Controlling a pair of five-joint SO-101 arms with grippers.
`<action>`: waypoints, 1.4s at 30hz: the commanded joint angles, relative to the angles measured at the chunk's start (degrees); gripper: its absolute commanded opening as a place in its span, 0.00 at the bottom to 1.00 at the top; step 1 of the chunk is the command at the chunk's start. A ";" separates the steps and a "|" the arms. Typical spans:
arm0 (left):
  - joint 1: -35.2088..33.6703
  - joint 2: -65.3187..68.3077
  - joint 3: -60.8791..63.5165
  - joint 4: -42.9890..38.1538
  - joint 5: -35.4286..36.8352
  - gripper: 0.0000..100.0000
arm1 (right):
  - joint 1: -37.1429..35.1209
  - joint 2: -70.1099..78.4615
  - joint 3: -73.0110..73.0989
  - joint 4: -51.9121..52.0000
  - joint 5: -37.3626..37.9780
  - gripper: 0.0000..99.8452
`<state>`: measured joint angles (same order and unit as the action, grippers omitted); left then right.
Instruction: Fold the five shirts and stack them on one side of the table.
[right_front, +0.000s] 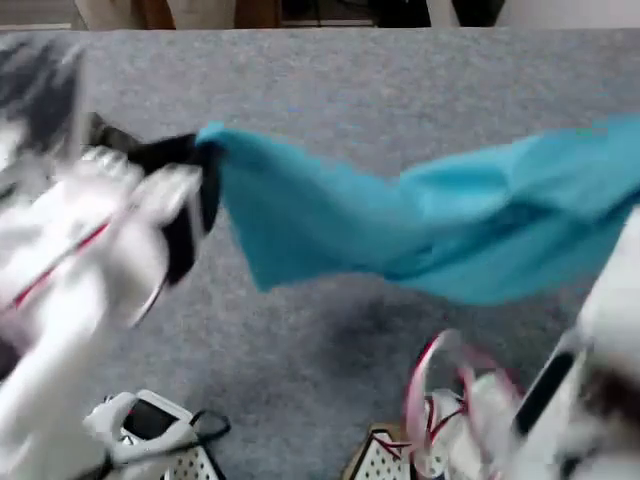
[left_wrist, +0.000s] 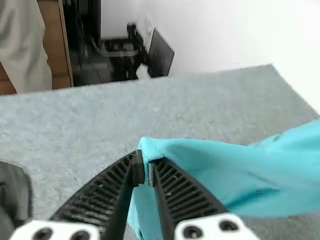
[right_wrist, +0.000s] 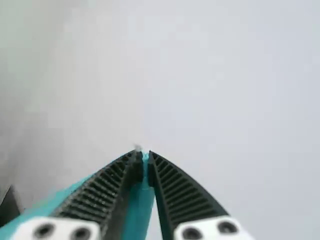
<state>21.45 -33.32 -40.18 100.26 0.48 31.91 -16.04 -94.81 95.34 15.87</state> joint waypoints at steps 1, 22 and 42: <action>-0.88 -11.03 8.00 0.79 -1.41 0.02 | -0.40 -3.65 0.04 -3.25 0.53 0.00; -5.19 -5.32 53.19 -29.36 -1.67 0.02 | -15.34 3.03 44.44 -6.59 11.78 0.00; -10.11 58.86 22.68 -43.52 -0.62 0.02 | -18.33 23.87 111.34 -64.97 0.00 0.00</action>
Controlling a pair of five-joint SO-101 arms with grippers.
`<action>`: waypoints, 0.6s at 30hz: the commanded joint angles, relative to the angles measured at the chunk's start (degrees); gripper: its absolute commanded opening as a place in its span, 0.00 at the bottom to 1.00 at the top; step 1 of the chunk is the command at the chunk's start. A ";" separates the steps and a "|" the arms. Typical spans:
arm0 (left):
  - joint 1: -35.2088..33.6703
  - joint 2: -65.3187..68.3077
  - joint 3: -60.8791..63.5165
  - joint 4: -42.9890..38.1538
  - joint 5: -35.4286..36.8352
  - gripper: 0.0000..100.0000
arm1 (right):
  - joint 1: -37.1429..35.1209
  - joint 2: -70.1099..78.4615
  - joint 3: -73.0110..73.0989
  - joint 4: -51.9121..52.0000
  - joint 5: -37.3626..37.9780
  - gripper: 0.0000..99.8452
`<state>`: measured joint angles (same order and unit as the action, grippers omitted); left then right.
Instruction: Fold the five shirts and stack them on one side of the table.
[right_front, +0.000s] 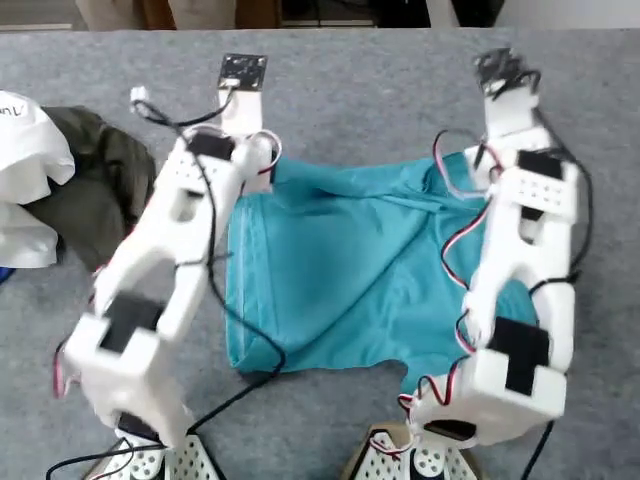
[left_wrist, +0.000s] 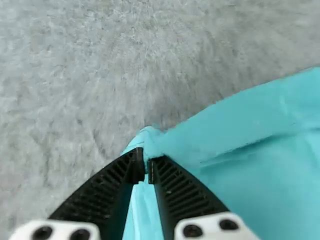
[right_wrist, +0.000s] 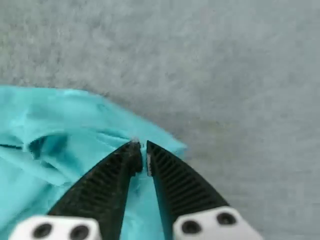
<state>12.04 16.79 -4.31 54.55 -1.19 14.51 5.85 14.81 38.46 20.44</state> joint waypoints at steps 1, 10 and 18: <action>-0.70 12.35 -17.67 3.96 1.93 0.02 | -0.92 3.74 1.80 -10.29 -6.33 0.00; 0.97 38.90 -58.20 29.10 8.09 0.02 | -0.40 13.23 -2.95 -15.56 -10.81 0.00; 1.67 53.58 -85.01 43.52 12.13 0.02 | 0.04 15.16 -4.97 -15.21 -10.55 0.00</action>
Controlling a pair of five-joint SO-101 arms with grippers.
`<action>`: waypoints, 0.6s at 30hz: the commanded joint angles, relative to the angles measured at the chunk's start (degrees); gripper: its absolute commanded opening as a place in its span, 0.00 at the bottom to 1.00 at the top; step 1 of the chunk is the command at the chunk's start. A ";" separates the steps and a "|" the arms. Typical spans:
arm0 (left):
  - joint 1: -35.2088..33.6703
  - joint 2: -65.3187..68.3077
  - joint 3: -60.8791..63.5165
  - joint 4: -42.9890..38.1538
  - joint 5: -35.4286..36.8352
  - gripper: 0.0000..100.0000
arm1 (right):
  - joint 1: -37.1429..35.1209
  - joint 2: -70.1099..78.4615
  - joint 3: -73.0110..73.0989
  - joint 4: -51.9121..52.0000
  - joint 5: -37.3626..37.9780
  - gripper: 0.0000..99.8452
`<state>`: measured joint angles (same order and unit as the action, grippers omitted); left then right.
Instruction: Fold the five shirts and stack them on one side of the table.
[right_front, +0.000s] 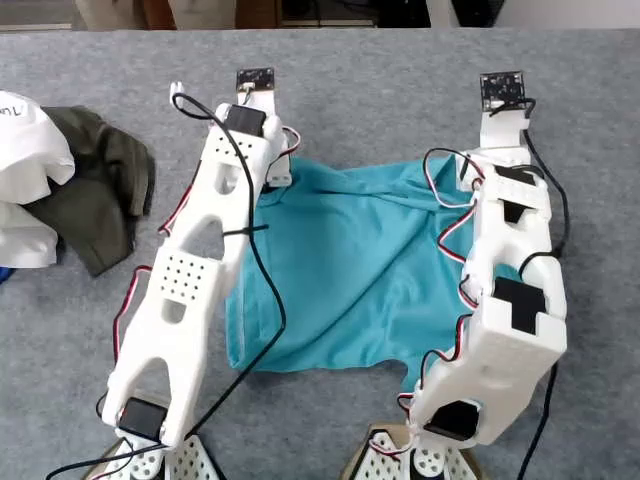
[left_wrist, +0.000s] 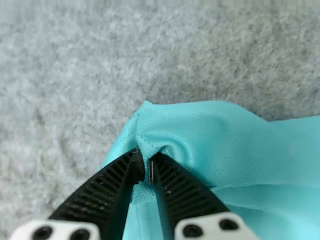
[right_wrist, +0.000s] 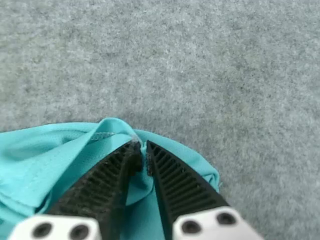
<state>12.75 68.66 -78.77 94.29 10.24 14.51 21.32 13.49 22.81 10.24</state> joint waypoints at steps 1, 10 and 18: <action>0.88 3.12 -13.10 4.75 0.53 0.02 | 0.13 -0.31 -3.74 0.44 -0.35 0.00; -0.97 3.65 -16.79 6.51 1.32 0.11 | 0.13 1.36 -4.70 0.53 1.23 0.00; -9.93 -3.91 -16.44 6.51 5.19 0.19 | -0.13 1.27 -4.70 0.53 1.23 0.00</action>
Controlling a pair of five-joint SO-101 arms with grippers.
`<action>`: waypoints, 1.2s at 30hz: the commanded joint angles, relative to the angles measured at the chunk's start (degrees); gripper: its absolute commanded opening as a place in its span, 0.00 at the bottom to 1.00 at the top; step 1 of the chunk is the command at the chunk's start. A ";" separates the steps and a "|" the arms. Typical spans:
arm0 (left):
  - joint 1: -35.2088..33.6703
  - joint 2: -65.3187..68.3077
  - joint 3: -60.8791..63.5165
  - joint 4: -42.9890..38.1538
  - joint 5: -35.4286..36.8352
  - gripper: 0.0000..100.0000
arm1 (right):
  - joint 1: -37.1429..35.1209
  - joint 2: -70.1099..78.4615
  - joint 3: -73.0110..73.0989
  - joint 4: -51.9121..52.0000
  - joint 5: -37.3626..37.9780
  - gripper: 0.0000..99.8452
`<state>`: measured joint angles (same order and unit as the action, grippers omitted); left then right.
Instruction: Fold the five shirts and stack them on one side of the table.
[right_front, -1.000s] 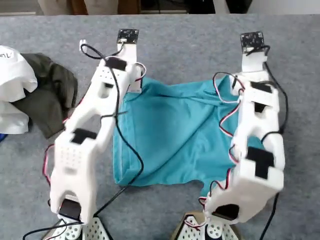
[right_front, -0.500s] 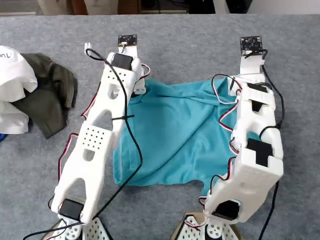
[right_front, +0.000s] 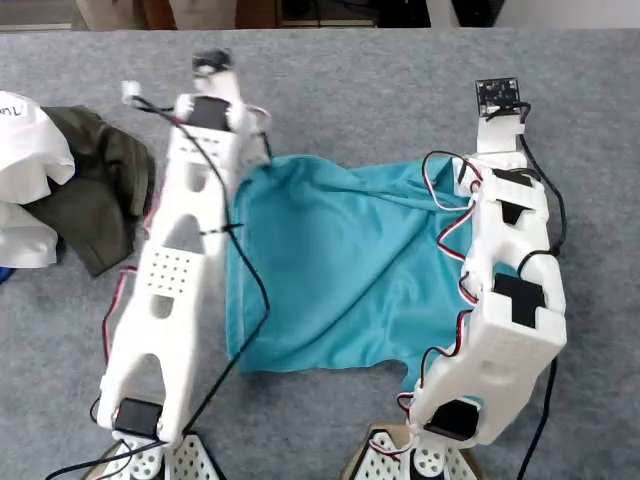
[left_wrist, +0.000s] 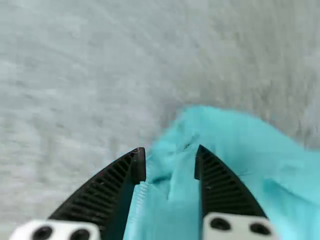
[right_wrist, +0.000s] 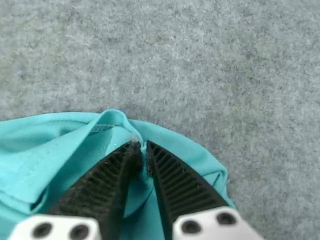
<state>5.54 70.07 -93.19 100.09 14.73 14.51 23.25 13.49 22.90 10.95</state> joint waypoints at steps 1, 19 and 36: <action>-3.16 -6.02 -2.02 0.70 0.88 0.19 | -0.22 -0.66 -4.70 0.44 0.53 0.00; 2.73 -9.36 6.42 0.70 29.36 0.18 | -0.31 -0.75 -4.88 0.44 2.11 0.00; 3.78 -3.82 7.03 -1.14 29.01 0.18 | -0.40 -0.75 -4.88 0.44 2.11 0.00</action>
<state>8.70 66.02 -85.27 99.91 44.00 14.51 23.25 13.49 22.90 12.70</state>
